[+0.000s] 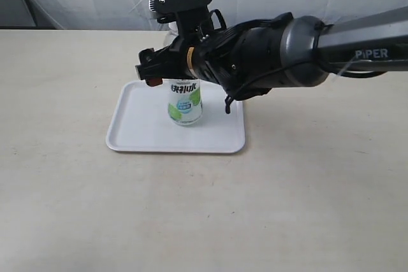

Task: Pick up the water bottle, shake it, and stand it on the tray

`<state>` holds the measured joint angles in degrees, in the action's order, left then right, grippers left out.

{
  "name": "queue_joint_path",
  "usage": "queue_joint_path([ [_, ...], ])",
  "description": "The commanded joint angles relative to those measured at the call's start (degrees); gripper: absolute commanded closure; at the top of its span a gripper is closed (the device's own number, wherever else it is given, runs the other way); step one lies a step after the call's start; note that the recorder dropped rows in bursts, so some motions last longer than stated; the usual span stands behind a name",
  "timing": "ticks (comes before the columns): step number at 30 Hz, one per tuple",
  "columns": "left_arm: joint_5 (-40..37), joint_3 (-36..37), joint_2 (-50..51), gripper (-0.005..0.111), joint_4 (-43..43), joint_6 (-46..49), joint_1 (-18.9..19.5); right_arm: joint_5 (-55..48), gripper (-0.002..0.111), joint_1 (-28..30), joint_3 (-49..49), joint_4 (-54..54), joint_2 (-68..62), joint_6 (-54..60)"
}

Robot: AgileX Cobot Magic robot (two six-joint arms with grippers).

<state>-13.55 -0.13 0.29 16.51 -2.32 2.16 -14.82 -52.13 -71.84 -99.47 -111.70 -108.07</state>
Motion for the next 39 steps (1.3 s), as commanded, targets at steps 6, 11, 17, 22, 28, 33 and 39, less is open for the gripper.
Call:
queue_joint_path([
  [6,-0.15,0.13,-0.29,0.107,0.06,-0.26,0.01,-0.93,0.004,0.15,-0.42,-0.47,8.71,0.59],
  [11,-0.15,0.13,-0.29,0.107,0.06,-0.26,0.01,8.43,0.004,0.15,-0.42,-0.47,19.51,2.12],
  [17,-0.15,0.13,-0.29,0.107,0.06,-0.26,0.01,10.3,0.011,0.15,2.18,-0.3,27.78,2.12],
  [22,-0.15,0.13,-0.29,0.107,0.06,-0.26,0.01,1.92,0.087,0.15,11.5,-0.33,34.64,4.66],
  [28,-0.15,0.13,-0.29,0.107,0.06,-0.26,0.01,1.77,0.106,0.15,23.57,2.11,45.53,5.19],
  [33,-0.15,0.13,-0.29,0.107,0.06,-0.26,0.01,1.52,0.106,0.15,32.72,2.72,56.61,5.19],
  [39,-0.15,0.13,-0.29,0.107,0.06,-0.26,0.01,1.52,0.106,0.15,36.58,2.72,65.38,5.09],
])
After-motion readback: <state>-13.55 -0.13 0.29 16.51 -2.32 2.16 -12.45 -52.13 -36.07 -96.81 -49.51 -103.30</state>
